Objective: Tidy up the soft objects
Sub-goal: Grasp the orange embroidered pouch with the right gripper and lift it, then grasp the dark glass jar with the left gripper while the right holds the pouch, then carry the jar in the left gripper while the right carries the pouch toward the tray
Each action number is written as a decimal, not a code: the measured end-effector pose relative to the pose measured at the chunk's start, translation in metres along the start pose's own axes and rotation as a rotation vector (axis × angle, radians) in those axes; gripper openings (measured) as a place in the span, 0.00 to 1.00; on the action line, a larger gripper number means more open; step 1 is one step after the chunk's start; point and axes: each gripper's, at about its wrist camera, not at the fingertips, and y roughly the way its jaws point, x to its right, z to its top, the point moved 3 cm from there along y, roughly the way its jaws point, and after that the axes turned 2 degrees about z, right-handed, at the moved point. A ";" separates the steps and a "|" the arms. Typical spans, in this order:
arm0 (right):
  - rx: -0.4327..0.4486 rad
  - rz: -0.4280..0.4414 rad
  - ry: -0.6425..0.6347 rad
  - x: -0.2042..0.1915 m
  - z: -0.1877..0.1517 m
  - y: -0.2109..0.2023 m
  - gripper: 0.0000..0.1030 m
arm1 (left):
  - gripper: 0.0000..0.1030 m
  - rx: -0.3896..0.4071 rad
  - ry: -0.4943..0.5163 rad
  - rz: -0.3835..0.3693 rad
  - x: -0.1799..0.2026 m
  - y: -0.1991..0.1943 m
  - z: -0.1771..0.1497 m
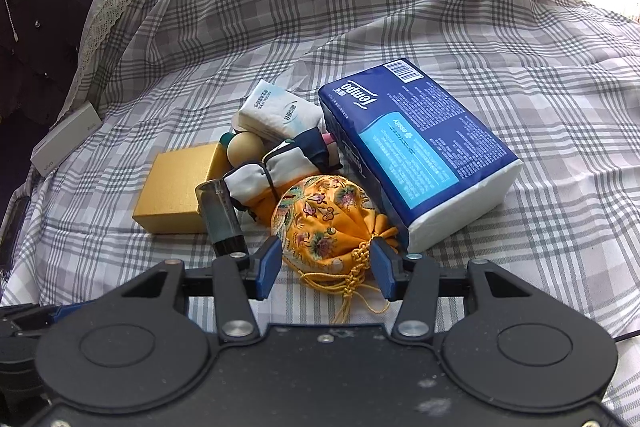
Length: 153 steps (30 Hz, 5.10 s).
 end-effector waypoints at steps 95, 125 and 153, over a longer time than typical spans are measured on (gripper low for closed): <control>0.335 0.293 0.085 0.062 0.042 -0.013 0.43 | 0.43 -0.011 -0.030 -0.034 0.088 0.045 0.054; 0.331 0.230 0.090 0.067 0.041 -0.003 0.43 | 0.28 0.002 -0.009 -0.093 0.082 0.012 0.042; 0.332 0.240 0.113 0.070 0.038 -0.002 0.43 | 0.31 -0.054 -0.049 -0.041 0.078 0.052 0.041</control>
